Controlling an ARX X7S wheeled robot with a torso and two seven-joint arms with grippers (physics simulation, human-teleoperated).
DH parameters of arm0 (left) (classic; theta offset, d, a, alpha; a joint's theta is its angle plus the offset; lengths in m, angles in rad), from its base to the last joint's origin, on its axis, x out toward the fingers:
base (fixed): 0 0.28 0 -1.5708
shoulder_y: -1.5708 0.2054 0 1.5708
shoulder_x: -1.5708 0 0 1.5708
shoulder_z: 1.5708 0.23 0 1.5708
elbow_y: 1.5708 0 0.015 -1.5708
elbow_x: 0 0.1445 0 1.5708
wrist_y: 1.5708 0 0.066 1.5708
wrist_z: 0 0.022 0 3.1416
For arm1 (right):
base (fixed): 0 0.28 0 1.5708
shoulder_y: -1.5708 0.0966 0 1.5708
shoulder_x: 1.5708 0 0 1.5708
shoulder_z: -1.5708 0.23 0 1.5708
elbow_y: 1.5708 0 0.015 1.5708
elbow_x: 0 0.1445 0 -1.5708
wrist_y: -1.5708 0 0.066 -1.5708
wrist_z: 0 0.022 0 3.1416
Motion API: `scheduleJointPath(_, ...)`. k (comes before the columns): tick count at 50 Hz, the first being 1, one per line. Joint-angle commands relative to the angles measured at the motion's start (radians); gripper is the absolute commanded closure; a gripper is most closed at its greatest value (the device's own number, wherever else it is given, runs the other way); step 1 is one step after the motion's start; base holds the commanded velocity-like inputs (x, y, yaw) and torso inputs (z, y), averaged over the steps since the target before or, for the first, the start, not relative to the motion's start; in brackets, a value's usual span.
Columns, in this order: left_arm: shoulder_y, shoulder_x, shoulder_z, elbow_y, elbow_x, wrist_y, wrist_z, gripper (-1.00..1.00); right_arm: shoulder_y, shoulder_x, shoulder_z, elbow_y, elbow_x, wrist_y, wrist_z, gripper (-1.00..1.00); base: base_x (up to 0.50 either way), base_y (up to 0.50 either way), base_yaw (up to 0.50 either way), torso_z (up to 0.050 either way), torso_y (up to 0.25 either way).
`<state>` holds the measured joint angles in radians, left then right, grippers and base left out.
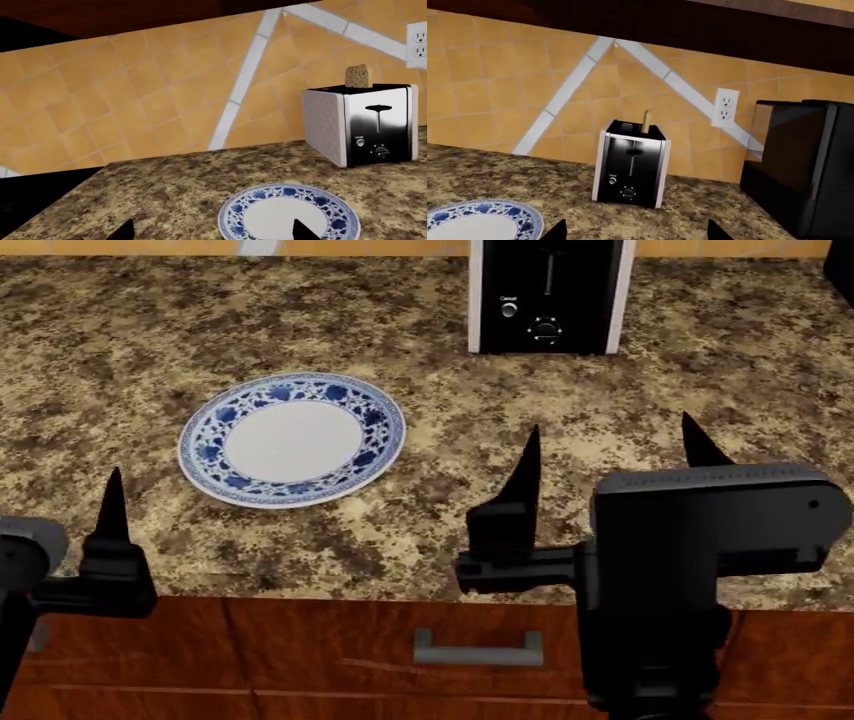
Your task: Place the toasted item on a plate.
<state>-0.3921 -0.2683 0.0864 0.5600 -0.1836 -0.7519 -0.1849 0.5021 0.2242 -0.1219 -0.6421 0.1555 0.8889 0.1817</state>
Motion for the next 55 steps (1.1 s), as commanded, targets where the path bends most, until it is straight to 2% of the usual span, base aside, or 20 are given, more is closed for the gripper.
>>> scheduleJointPath(1, -0.158, -0.032, -0.008, 0.036, -0.030, -0.156, 0.013, -1.00, 0.206, 0.015, 0.029, -0.025, 0.036, 0.193, -0.013, -1.00, 0.00, 0.00, 0.00, 0.050, 0.000)
scheduleJointPath(16, -0.329, -0.099, -0.045, 0.088, -0.064, -0.306, 0.042, -1.00, 0.374, 0.028, 0.089, 0.016, 0.078, 0.312, -0.037, -1.00, 0.00, 0.00, 0.00, 0.050, 0.000)
scheduleJointPath(22, -0.341, -0.097, -0.091, 0.102, -0.084, -0.335, 0.043, -1.00, 0.418, 0.043, 0.093, 0.018, 0.081, 0.336, -0.039, -1.00, 0.00, 0.00, 0.00, 0.033, 0.000)
scheduleJointPath(29, -0.398, -0.119, -0.133, 0.126, -0.108, -0.386, 0.053, -1.00, 0.463, 0.036, 0.131, -0.002, 0.098, 0.383, -0.039, -1.00, 0.00, 0.00, 0.00, 0.000, 0.000)
scheduleJointPath(55, -0.372, -0.136, -0.139, 0.151, -0.126, -0.419, 0.055, -1.00, 0.461, 0.039, 0.106, -0.018, 0.115, 0.392, -0.035, -1.00, 0.23, 0.00, 0.00, 0.000, 0.000)
